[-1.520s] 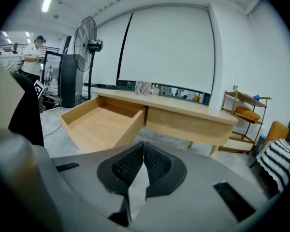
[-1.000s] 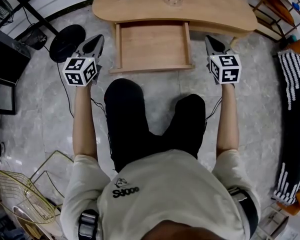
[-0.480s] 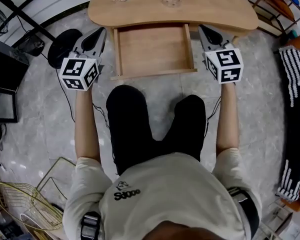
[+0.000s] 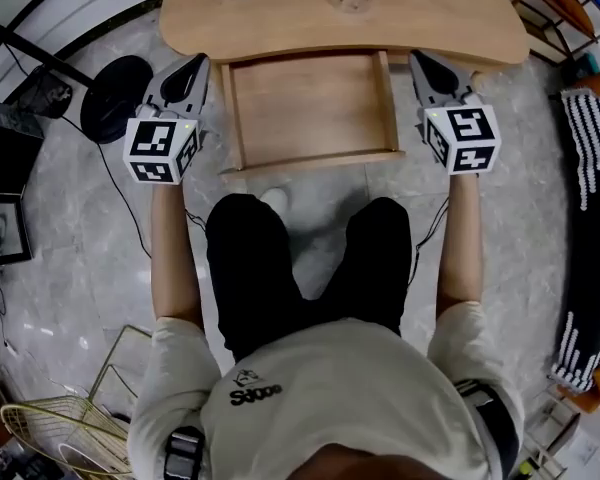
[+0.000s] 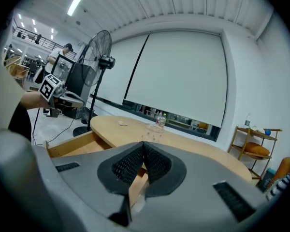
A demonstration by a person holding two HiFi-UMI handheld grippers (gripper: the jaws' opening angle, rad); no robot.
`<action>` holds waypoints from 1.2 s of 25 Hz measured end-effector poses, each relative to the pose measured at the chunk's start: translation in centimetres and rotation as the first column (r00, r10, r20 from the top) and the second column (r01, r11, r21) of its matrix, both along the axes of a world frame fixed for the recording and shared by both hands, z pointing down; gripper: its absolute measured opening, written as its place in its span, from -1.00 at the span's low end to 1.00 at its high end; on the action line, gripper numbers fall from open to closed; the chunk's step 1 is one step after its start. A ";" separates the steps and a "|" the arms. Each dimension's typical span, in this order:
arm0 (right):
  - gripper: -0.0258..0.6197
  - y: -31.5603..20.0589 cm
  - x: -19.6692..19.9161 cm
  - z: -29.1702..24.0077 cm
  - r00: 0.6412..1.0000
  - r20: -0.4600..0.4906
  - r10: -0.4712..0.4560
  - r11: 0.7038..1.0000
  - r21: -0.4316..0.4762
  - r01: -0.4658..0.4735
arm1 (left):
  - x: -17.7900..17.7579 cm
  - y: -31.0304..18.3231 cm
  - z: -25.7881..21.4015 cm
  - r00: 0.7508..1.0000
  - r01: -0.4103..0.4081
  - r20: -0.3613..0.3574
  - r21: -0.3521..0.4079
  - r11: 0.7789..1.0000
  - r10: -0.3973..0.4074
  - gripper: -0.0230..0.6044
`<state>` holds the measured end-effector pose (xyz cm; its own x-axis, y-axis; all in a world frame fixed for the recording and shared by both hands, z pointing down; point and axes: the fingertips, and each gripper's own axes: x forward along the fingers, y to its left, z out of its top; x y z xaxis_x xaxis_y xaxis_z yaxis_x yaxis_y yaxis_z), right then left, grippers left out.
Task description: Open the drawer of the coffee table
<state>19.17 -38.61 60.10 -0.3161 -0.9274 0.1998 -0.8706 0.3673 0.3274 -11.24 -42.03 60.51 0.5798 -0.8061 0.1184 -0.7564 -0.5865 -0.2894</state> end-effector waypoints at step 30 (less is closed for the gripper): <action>-0.90 -10.8 1.3 -39.9 0.995 0.009 0.098 0.984 -0.151 -0.096 | 1.1 -14.6 -37.7 0.992 -0.095 0.069 -0.135 0.986 0.105 -0.87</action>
<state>20.49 -49.36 20.16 -0.2306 -0.9136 0.3348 -0.9091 0.3249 0.2607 -10.17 -56.63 22.77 0.6418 -0.7193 0.2658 -0.6713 -0.6946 -0.2587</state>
